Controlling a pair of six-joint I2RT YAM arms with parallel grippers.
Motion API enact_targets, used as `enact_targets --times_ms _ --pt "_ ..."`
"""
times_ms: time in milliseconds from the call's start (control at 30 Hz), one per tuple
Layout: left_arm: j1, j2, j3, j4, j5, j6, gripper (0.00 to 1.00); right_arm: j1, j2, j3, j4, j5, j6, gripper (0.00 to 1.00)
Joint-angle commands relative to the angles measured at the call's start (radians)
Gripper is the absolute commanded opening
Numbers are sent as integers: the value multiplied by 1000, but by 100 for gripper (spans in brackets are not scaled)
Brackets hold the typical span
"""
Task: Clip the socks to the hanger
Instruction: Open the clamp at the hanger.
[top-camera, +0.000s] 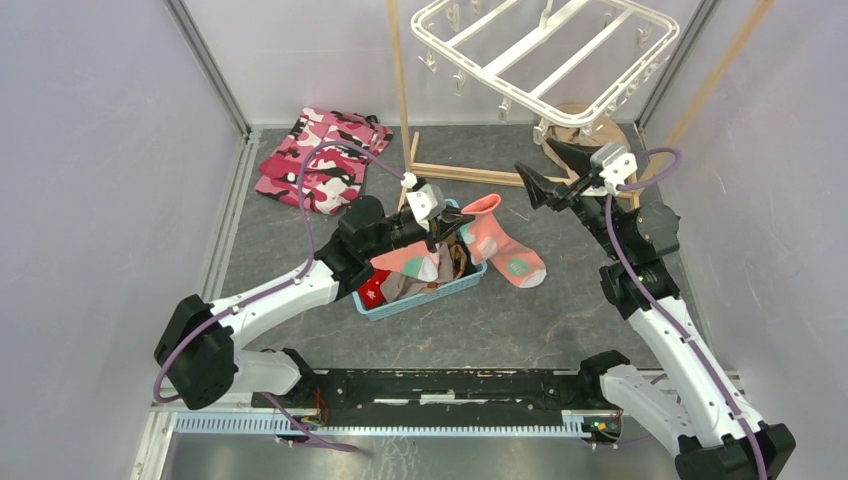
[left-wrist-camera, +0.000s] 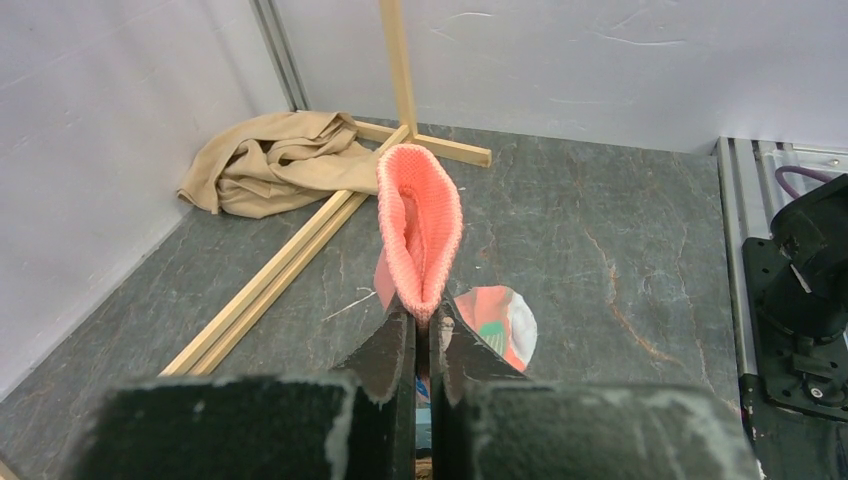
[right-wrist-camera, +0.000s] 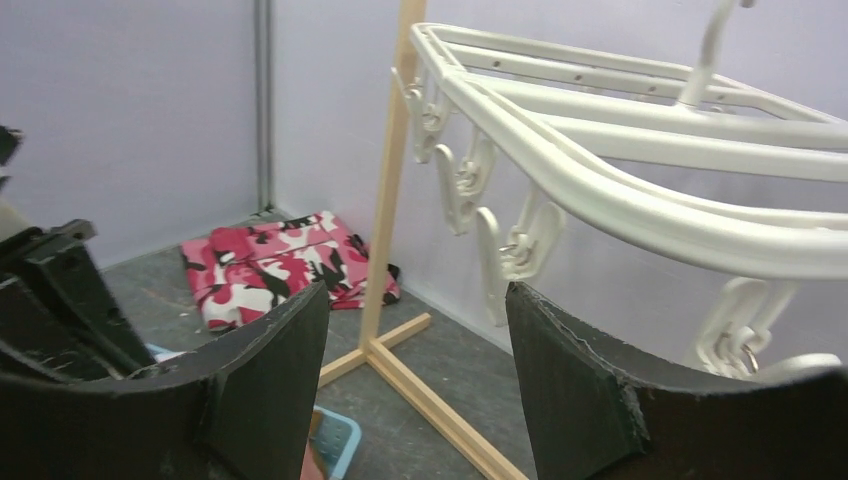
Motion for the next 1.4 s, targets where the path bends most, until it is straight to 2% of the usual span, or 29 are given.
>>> enact_targets --times_ms 0,233,700,1367 --pt "3 -26 5 53 4 6 2 12 9 7 35 126 -57 72" --pt "4 1 23 59 19 4 2 12 10 -7 37 146 -107 72" --pt "8 25 40 73 35 -1 2 12 110 54 134 132 -74 72" --pt "28 67 65 99 65 -9 2 11 168 103 241 147 -58 71"
